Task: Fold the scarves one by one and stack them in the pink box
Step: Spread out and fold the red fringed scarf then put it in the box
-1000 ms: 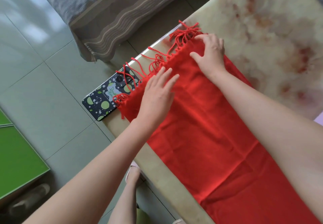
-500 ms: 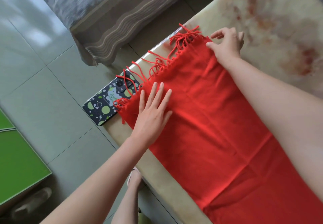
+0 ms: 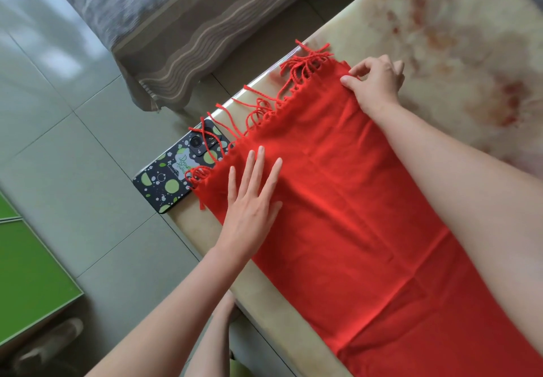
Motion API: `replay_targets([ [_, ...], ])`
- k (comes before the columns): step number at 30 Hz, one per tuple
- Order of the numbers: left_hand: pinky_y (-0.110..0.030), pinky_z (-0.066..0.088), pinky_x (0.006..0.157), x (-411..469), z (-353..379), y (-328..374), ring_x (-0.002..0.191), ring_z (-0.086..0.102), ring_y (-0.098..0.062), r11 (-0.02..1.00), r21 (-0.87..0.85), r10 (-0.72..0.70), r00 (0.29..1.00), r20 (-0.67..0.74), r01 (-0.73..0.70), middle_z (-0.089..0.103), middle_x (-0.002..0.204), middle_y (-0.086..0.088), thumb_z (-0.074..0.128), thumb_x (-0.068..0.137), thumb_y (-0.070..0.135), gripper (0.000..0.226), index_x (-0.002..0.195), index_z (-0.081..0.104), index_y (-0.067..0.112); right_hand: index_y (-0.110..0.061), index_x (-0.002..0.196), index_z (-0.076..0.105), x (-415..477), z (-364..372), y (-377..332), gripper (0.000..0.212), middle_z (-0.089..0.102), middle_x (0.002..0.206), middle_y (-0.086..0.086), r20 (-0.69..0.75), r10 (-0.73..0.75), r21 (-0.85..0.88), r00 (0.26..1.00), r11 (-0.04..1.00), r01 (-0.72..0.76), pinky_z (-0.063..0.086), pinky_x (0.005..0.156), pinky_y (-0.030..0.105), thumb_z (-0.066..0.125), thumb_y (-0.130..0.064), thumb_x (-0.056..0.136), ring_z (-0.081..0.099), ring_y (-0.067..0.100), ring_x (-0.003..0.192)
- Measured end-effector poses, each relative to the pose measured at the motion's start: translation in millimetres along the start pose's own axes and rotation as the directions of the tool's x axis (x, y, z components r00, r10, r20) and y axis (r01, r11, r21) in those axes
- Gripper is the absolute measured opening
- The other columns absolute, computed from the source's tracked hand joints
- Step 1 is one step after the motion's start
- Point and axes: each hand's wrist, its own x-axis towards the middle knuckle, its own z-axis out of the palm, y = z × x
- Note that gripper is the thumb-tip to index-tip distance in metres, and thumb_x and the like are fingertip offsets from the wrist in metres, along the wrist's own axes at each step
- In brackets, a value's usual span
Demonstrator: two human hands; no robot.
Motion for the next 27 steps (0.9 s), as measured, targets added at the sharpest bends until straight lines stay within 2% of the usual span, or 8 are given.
replay_targets([
  [3,-0.055,0.008,0.114,-11,7,0,0.146,-0.006,-0.023,0.999,0.018,-0.027,1.0,0.012,0.027,-0.002,0.159,-0.01,0.067,0.082,0.027,0.086,0.151,0.016,0.023,-0.019,0.086,0.07,1,-3,2,0.014,0.067,0.094,0.002,-0.06,0.021,0.174,0.998,0.985,-0.01,0.042,0.096,0.032,0.069,-0.03,0.077,0.056,0.025,0.105],
  [5,-0.058,0.01,0.113,-15,11,-3,0.146,-0.008,-0.023,0.998,0.024,-0.061,0.998,0.031,0.06,-0.005,0.159,-0.009,0.06,0.085,0.037,0.082,0.151,0.013,0.024,-0.019,0.084,0.07,1,-7,3,0.013,0.071,0.091,0.001,-0.061,0.09,0.195,0.994,0.978,-0.077,0.047,0.089,0.03,0.069,-0.029,0.077,0.063,0.021,0.095],
  [9,-0.057,0.007,0.114,-21,15,-10,0.147,-0.005,-0.021,0.991,0.121,-0.063,0.993,0.101,0.051,-0.002,0.16,-0.005,0.032,0.089,0.055,0.073,0.152,0.012,0.023,-0.019,0.09,0.071,3,-7,7,0.016,0.071,0.1,0.003,-0.069,0.112,0.041,0.991,0.993,-0.109,0.039,0.097,0.029,0.067,-0.032,0.081,0.061,0.022,0.103],
  [12,-0.056,0.005,0.113,-26,16,-11,0.147,-0.004,-0.021,0.988,0.141,-0.075,0.993,0.094,0.061,-0.003,0.16,-0.005,0.03,0.088,0.056,0.073,0.152,0.011,0.024,-0.021,0.092,0.07,5,-5,9,0.017,0.07,0.104,0.004,-0.066,0.093,-0.02,0.994,0.995,-0.094,0.031,0.103,0.03,0.067,-0.034,0.081,0.053,0.023,0.114],
  [19,-0.051,0.013,0.115,-37,13,-15,0.147,0.007,-0.02,0.985,0.16,-0.076,0.995,0.061,0.065,0.008,0.159,-0.006,0.031,0.09,0.053,0.071,0.151,0.018,0.02,-0.02,0.109,0.06,-10,-6,14,0.031,0.054,0.121,0.004,-0.098,0.044,0.013,0.994,0.999,-0.043,0.025,0.1,0.028,0.063,-0.039,0.085,0.039,0.024,0.123],
  [21,-0.044,0.01,0.116,-41,10,-18,0.146,0.008,-0.02,0.991,0.088,-0.107,0.994,0.014,0.105,0.012,0.158,-0.008,0.035,0.09,0.049,0.069,0.15,0.023,0.017,-0.019,0.109,0.06,-20,-5,20,0.032,0.054,0.121,0.006,-0.077,0.024,0.024,0.997,0.999,-0.022,0.025,0.1,0.029,0.064,-0.039,0.084,0.039,0.025,0.122],
  [24,-0.037,0.019,0.112,-52,2,-23,0.134,0.031,-0.025,0.979,-0.061,-0.202,0.964,-0.174,0.195,0.04,0.142,-0.011,0.047,0.089,0.035,0.051,0.134,0.046,0.011,-0.017,0.111,0.06,-32,-6,34,0.038,0.052,0.123,0.008,-0.067,0.058,0.04,0.996,0.998,-0.055,0.026,0.101,0.031,0.066,-0.04,0.082,0.04,0.028,0.121],
  [27,-0.033,0.029,0.101,-65,-8,-25,0.113,0.043,-0.027,0.878,-0.287,-0.46,0.844,-0.278,0.384,0.05,0.117,-0.01,0.058,0.088,0.019,0.027,0.114,0.055,0.013,-0.018,0.112,0.058,-44,-8,43,0.042,0.052,0.122,0.006,-0.082,0.059,0.06,0.995,0.997,-0.054,0.026,0.099,0.032,0.065,-0.045,0.082,0.04,0.027,0.12],
])
